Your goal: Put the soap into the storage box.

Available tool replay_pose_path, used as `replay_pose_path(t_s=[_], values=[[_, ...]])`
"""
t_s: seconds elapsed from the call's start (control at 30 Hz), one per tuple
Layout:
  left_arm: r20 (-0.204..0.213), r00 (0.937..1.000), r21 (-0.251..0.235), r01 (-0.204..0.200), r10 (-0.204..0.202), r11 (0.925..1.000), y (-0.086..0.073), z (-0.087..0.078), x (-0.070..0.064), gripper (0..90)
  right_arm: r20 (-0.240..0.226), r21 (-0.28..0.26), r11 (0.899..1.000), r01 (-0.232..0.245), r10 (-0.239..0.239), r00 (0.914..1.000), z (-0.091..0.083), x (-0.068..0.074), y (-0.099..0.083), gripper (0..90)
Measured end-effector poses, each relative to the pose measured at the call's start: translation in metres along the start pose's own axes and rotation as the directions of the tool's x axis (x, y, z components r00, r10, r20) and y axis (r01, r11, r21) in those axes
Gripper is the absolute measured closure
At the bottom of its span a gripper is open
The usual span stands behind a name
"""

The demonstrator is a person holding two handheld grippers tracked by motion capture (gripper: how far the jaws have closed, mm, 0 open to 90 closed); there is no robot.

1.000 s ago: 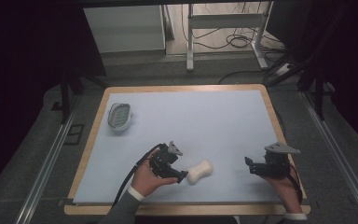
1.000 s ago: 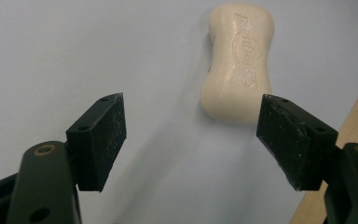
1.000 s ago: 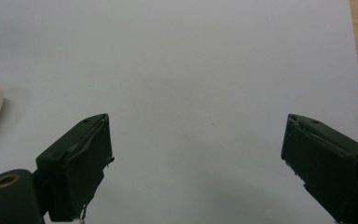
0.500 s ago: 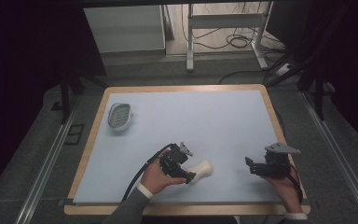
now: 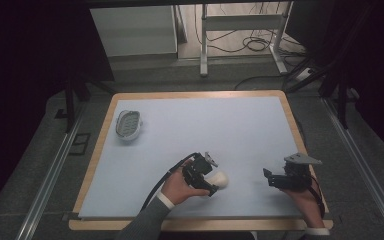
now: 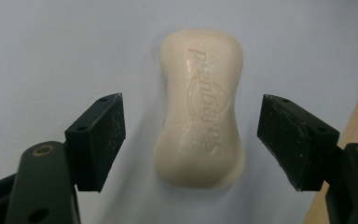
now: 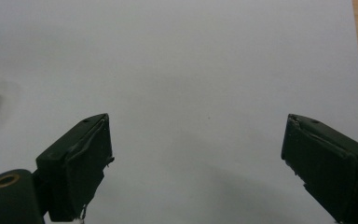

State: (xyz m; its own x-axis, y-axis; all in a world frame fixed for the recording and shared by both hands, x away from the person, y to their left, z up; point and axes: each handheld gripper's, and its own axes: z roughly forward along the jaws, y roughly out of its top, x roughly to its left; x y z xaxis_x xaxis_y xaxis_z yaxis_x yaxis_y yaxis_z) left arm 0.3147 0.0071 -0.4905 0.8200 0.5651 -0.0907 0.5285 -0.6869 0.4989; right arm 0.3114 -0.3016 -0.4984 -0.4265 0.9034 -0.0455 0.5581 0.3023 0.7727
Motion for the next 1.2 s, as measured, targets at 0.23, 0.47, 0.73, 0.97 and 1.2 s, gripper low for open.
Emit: replay_pose_path(t_s=[0.23,0.47,0.73,0.97,1.2], values=[[0.006,1.0,0.021,-0.006,0.005,0.9998,0.005,0.01,-0.001,23.4,0.006,0.001,1.0,-0.004,0.004,1.0,0.001,-0.001,-0.001,8.4],[0.01,0.9998,0.042,-0.016,0.016,0.999,0.012,0.017,-0.002,27.9,0.006,0.005,1.0,-0.003,0.003,1.0,0.002,-0.001,-0.001,8.4],[-0.004,0.9994,0.069,-0.033,0.033,0.9971,0.013,0.023,-0.005,36.5,0.01,0.008,1.0,-0.004,0.003,0.9999,0.002,-0.002,-0.002,8.4],[-0.016,0.9989,0.082,-0.043,0.045,0.9957,0.01,0.025,-0.008,49.0,0.015,0.002,1.0,-0.007,0.007,0.9999,0.0,-0.004,-0.002,8.3],[-0.013,0.9986,0.087,-0.051,0.052,0.9949,0.011,0.024,-0.007,49.5,0.013,0.007,1.0,-0.006,0.006,0.9999,0.001,-0.003,-0.002,8.4]])
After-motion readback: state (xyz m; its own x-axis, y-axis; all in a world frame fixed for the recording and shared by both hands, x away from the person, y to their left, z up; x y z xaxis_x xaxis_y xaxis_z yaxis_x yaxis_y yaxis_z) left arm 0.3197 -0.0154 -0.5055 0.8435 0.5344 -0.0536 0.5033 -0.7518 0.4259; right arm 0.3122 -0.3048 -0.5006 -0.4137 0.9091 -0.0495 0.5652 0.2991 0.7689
